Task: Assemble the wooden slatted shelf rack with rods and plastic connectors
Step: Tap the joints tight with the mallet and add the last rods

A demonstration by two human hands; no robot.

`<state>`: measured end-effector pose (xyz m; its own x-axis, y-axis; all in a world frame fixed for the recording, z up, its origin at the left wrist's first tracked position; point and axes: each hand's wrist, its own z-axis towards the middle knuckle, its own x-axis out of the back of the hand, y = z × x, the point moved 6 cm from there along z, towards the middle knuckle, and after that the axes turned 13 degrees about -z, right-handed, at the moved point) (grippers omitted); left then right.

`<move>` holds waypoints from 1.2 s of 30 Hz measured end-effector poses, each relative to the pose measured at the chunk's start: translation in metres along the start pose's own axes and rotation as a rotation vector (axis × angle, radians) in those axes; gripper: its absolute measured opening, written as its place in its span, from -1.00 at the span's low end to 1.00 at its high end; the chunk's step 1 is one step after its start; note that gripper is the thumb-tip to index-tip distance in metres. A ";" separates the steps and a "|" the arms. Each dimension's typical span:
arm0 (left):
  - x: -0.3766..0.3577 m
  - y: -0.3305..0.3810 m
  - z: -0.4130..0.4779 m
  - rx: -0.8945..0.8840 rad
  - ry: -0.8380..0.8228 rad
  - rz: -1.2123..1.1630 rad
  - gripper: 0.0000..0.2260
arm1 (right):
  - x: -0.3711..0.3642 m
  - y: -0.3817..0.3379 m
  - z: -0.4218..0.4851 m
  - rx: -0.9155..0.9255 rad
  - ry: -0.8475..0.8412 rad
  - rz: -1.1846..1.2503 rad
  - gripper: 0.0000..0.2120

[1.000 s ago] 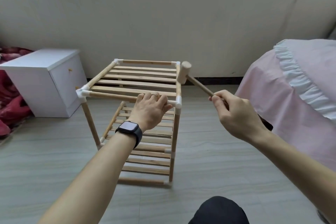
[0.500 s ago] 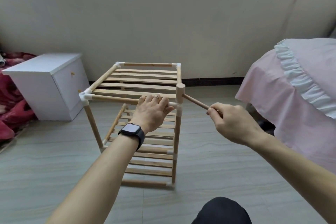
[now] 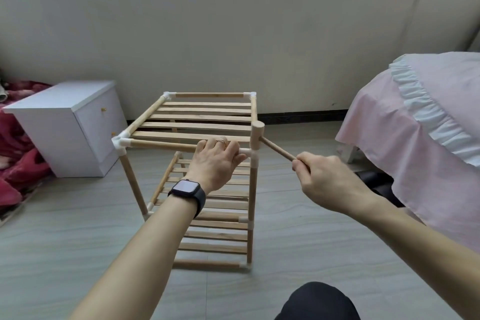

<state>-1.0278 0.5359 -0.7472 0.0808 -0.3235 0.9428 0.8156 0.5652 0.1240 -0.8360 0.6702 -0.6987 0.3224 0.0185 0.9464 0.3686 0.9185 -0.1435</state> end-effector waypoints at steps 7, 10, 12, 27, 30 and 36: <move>-0.001 -0.001 -0.001 -0.008 0.014 -0.007 -0.63 | -0.005 0.001 -0.004 -0.023 0.002 0.089 -0.77; -0.001 -0.001 -0.001 -0.008 0.017 -0.007 -0.64 | 0.008 0.011 0.000 -0.067 0.114 0.184 -0.79; -0.001 -0.001 -0.001 -0.006 0.014 -0.008 -0.64 | 0.012 0.011 -0.002 -0.059 0.188 0.299 -0.80; 0.002 0.002 -0.007 0.027 0.020 -0.048 -0.48 | -0.002 0.014 -0.007 -0.075 0.137 0.242 -0.79; 0.002 0.005 -0.005 0.064 0.064 -0.030 -0.49 | -0.013 0.010 -0.007 -0.048 0.000 0.124 -0.76; 0.001 0.002 -0.003 0.063 0.041 -0.050 -0.61 | -0.002 0.013 -0.008 -0.052 0.160 0.229 -0.79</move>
<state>-1.0244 0.5345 -0.7468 0.0655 -0.3829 0.9215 0.7816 0.5938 0.1912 -0.8247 0.6787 -0.7048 0.5341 0.1567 0.8308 0.3135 0.8759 -0.3668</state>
